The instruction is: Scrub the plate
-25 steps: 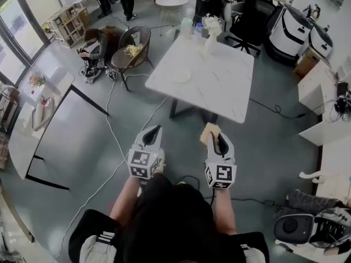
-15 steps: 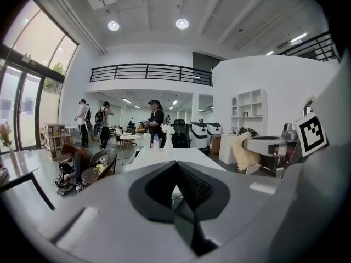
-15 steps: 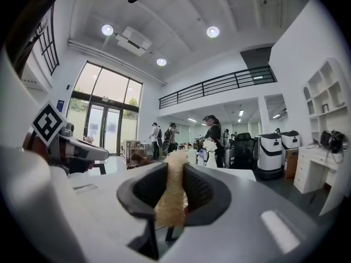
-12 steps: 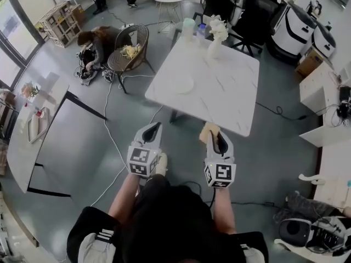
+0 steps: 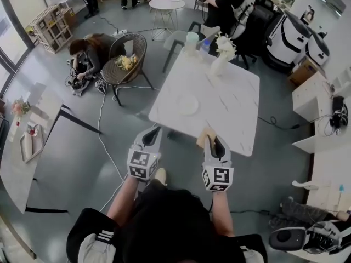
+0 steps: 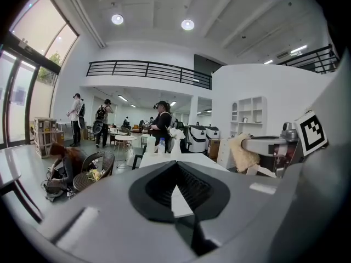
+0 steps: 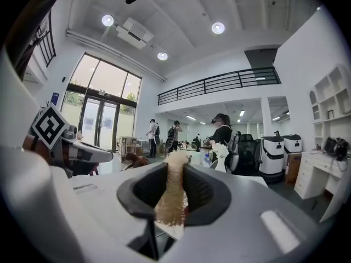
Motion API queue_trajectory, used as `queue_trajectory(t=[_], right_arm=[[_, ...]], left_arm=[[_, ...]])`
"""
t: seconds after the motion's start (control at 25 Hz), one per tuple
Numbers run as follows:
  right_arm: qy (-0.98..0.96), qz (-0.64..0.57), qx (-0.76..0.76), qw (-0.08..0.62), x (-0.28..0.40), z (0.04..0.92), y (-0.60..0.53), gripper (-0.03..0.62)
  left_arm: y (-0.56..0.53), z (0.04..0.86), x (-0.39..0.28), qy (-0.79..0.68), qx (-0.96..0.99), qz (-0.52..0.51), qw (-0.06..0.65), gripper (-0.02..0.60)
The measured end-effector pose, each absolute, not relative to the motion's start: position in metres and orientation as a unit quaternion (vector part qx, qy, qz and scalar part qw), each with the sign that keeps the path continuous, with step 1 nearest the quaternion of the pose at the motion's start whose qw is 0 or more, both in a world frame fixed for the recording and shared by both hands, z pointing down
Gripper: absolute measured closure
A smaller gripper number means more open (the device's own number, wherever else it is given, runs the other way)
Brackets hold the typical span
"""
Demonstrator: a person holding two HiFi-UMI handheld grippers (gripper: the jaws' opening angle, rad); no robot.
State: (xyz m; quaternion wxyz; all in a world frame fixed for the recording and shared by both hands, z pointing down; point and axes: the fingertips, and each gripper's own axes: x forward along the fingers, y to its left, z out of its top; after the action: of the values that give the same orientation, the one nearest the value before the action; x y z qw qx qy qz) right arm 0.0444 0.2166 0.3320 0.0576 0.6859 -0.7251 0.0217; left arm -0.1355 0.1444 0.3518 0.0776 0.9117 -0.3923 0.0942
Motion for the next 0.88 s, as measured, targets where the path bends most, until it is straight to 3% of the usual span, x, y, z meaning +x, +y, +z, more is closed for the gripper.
queue_trajectory(t=[0.44,0.88], right_arm=[[-0.712,0.032,0.698,0.068,0.0,0.339,0.143,0.503],[-0.715,0.046,0.693,0.078,0.008,0.357,0.104,0.503]], left_arm=[[0.068,0.364,-0.172,-0.365,0.922,0.087,0.092,0.575],[0.034,0.381,-0.163,-0.365,0.921,0.094,0.104,0.575]])
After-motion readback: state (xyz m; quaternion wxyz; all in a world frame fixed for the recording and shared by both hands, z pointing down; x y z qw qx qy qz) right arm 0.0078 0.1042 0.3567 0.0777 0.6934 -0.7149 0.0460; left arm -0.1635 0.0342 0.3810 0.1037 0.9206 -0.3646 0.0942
